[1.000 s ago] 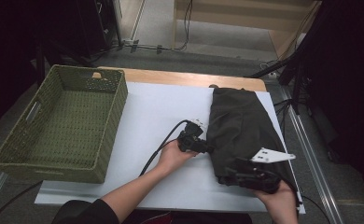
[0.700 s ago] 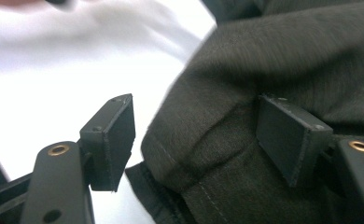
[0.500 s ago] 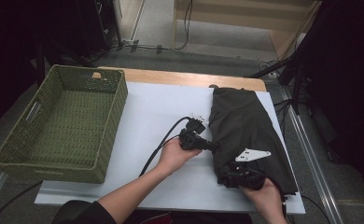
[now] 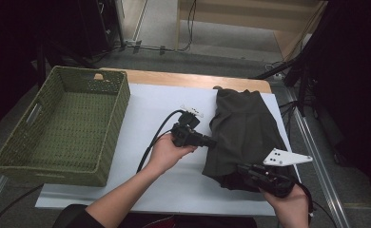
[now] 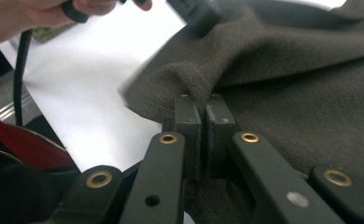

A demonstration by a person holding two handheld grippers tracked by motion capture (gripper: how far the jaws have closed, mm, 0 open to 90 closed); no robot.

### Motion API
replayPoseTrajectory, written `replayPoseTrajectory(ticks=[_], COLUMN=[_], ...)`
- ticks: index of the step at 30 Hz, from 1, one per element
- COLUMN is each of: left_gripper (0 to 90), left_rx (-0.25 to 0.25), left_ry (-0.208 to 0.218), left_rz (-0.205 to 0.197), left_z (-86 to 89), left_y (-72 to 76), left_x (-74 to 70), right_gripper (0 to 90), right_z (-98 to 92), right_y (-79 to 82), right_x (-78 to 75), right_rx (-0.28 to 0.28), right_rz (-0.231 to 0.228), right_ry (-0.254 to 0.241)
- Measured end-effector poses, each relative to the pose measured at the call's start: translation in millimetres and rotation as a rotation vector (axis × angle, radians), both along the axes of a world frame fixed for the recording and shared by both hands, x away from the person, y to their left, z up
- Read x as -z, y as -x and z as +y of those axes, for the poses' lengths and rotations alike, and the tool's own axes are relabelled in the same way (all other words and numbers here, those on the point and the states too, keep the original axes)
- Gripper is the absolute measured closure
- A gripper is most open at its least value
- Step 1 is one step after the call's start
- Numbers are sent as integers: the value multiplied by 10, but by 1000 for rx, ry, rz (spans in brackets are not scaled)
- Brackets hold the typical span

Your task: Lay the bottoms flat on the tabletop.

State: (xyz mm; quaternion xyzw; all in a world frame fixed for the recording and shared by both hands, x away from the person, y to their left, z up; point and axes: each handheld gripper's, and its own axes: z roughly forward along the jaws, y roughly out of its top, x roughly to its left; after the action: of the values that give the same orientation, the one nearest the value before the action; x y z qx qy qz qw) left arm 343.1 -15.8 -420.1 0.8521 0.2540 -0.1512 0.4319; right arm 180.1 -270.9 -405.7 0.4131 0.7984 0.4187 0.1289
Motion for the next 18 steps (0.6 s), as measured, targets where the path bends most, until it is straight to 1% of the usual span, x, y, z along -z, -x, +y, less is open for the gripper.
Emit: replayPoseTrajectory(ticks=[1, 2, 3, 4, 5, 6, 7, 8, 10, 11, 12, 15, 16, 18], left_gripper=[713, 669, 652, 630, 588, 580, 567, 528, 523, 512, 492, 490, 490, 504], left_rx=[-4, -12, -19, -24, -34, -45, -57, -71, -84, -89, -96, -100, -100, -87], left_ry=[-1, -9, -22, -30, -45, -58, -73, -78, -84, -85, -89, -104, -98, -77], left_rz=[-15, -28, -42, -58, -74, -89, -101, -95, -72, -69, -69, -80, -78, -49], left_z=[26, 48, 71, 93, 110, 123, 134, 141, 155, 155, 153, 133, 127, 127], left_y=[19, 34, 43, 42, 37, 29, 14, -7, -50, -63, -67, -65, -60, -35], left_x=[-10, -15, -19, -17, -13, -1, 17, 45, 112, 145, 173, 229, 246, 283], right_gripper=[783, 668, 569, 557, 543, 521, 522, 522, 515, 514, 513, 497, 492, 484], right_z=[-15, -31, -43, -56, -71, -78, -82, -81, -84, -85, -86, -109, -119, -146], right_y=[1, -8, -19, -27, -39, -46, -49, -56, -74, -82, -90, -114, -122, -138], right_x=[-6, 2, 14, 25, 36, 48, 63, 81, 129, 153, 176, 234, 253, 285], right_rx=[7, 18, 36, 54, 53, 58, 63, 64, 67, 66, 70, 77, 80, 88], right_rz=[-12, -28, -48, -53, -46, -49, -51, -47, -44, -37, -37, -25, -17, -1], right_ry=[0, 1, 3, 5, 5, 8, 15, 20, 27, 30, 35, 27, 22, 17])
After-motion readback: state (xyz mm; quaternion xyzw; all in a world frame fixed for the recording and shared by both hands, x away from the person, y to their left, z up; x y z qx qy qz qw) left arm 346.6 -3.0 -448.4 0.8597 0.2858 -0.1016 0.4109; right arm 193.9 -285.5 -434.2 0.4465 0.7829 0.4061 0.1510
